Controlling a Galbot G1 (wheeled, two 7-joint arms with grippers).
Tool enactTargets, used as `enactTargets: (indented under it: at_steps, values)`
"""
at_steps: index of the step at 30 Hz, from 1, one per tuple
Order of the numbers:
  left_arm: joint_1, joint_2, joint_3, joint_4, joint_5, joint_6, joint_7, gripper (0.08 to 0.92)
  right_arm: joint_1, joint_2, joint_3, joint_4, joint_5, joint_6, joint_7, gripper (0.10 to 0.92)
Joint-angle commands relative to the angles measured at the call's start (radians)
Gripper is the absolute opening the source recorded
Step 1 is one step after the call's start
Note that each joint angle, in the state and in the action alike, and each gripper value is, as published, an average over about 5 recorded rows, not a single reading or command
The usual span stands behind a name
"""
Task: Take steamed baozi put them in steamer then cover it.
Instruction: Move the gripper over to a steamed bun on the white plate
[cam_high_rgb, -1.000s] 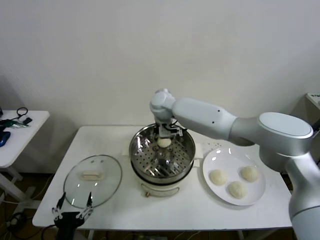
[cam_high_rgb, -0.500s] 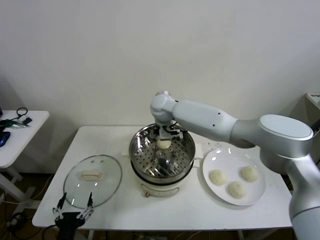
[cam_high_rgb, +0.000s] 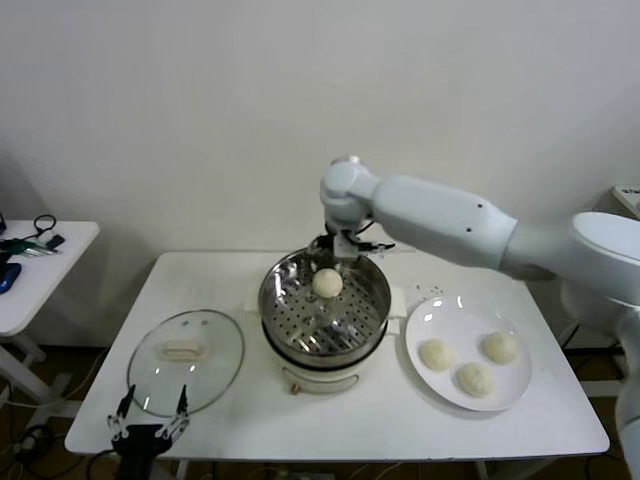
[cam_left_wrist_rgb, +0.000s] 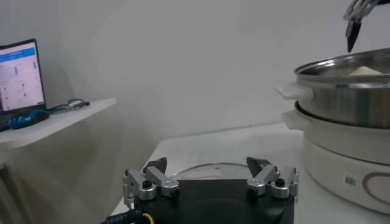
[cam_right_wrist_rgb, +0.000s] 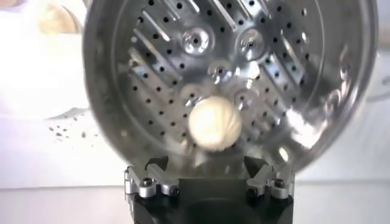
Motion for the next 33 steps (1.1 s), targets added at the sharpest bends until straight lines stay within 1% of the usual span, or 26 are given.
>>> enactTargets:
  at_steps: [1,7,9,11,16,20,25,33]
  values:
    - [0.003,-0.004,0.003,-0.015,-0.009,0.004,0.001,0.823,0.142,-0.237,-0.129,0.070,0.485,-0.359,0.120,0.823]
    - [-0.007,-0.010,0.005,-0.028,-0.013,0.011,0.001,0.823,0.178,-0.350,-0.238,0.078,0.748,-0.580,0.105,0.823]
    - [-0.008,-0.010,0.004,-0.027,-0.013,0.011,0.001,0.823,0.178,-0.388,-0.278,0.072,0.805,-0.617,0.085,0.823]
    - [-0.006,-0.009,0.000,-0.027,-0.015,0.010,0.001,0.823,0.169,-0.428,-0.317,0.068,0.831,-0.635,0.059,0.823]
    - [-0.006,-0.013,-0.004,-0.028,-0.019,0.012,0.000,0.823,0.063,-0.501,-0.317,0.064,0.813,-0.649,0.053,0.823]
    - [-0.006,-0.018,-0.001,-0.026,-0.014,0.012,-0.001,0.823,-0.064,-0.525,-0.245,0.060,0.743,-0.651,0.053,0.823]
    - [0.000,-0.019,-0.005,-0.027,-0.012,0.009,-0.002,0.823,-0.181,-0.520,-0.178,0.045,0.673,-0.651,0.054,0.823]
    - [0.013,-0.019,-0.011,-0.024,-0.013,0.000,-0.003,0.823,-0.295,-0.480,-0.128,0.008,0.615,-0.651,0.074,0.823]
